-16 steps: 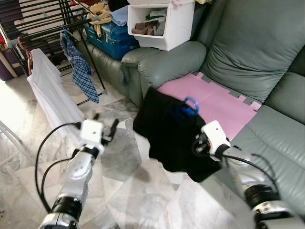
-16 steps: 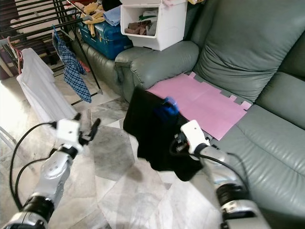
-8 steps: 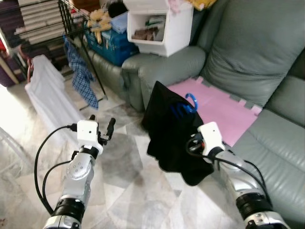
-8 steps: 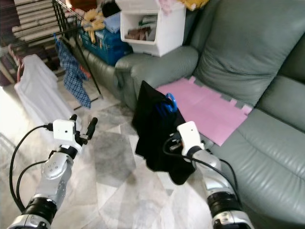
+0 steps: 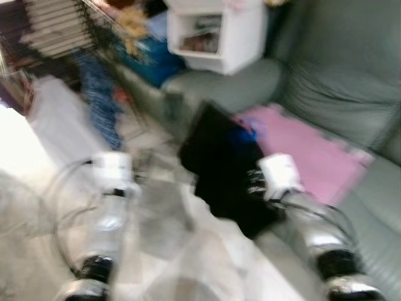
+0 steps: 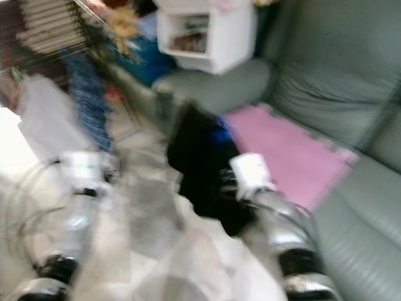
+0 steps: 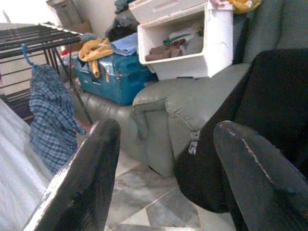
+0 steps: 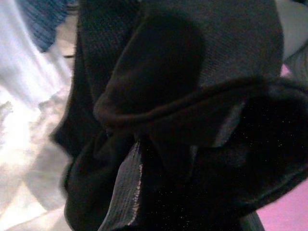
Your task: Hang hanger
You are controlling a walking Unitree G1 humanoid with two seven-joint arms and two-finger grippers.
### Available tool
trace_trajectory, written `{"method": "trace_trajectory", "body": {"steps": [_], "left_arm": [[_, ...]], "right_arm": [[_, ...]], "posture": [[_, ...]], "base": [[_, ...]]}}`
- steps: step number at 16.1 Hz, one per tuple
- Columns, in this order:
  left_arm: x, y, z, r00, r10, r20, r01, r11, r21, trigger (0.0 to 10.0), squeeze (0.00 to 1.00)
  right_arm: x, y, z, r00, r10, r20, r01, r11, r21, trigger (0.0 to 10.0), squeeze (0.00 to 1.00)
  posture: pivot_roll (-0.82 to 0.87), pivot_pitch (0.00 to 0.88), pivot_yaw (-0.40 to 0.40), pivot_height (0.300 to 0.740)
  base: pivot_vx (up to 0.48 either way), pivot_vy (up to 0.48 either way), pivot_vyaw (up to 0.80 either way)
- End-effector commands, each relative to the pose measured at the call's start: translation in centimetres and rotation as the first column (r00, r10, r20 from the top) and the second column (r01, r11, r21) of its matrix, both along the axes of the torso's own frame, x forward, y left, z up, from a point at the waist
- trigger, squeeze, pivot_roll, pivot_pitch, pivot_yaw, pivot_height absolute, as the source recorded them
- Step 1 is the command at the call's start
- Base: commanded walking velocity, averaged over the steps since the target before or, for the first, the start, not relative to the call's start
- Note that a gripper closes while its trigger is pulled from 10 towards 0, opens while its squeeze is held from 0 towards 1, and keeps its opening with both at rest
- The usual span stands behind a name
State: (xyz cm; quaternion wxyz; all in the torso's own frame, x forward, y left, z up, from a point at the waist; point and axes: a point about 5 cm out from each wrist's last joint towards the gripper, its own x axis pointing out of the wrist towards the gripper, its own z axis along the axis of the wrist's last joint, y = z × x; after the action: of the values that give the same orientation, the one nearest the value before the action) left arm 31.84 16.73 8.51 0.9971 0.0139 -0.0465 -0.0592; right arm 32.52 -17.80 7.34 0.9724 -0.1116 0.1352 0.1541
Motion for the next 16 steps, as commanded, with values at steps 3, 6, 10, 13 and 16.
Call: {"method": "trace_trajectory", "body": {"steps": [3,6,10,13,16], "left_arm": [[-0.03,2.52,-0.05,0.996,0.087,-0.029,-0.087,0.996,0.018,10.0,0.0],[0.12,2.61,-0.07,0.994,0.106,-0.039,-0.105,0.994,0.026,10.0,0.0],[0.28,2.9,-0.08,0.99,0.129,-0.052,-0.127,0.991,0.029,10.0,0.0],[0.44,3.07,0.0,0.988,0.144,-0.053,-0.142,0.989,0.041,10.0,0.0],[0.56,2.85,0.05,0.989,0.139,-0.055,-0.137,0.99,0.046,10.0,0.0]], "right_arm": [[0.78,2.06,1.66,0.996,0.051,0.066,-0.054,0.998,0.04,10.0,0.0],[0.71,2.02,1.62,0.997,0.056,0.059,-0.059,0.997,0.039,10.0,0.0],[0.72,2.16,1.61,0.996,0.071,0.054,-0.073,0.997,0.035,10.0,0.0],[0.76,2.2,1.64,0.996,0.073,0.054,-0.075,0.997,0.031,10.0,0.0],[0.86,2.2,1.7,0.996,0.07,0.052,-0.072,0.997,0.034,10.0,0.0]], "posture": [[-0.14,0.0,0.066,0.74],[-0.14,0.0,0.067,0.74],[-0.14,0.0,0.068,0.74],[-0.14,0.0,0.071,0.74],[-0.14,0.0,0.075,0.74]], "base": [[0.435,0.0,0.65],[0.413,0.167,0.51],[0.389,0.28,0.0],[0.359,0.317,0.3],[0.368,0.306,0.15]]}}
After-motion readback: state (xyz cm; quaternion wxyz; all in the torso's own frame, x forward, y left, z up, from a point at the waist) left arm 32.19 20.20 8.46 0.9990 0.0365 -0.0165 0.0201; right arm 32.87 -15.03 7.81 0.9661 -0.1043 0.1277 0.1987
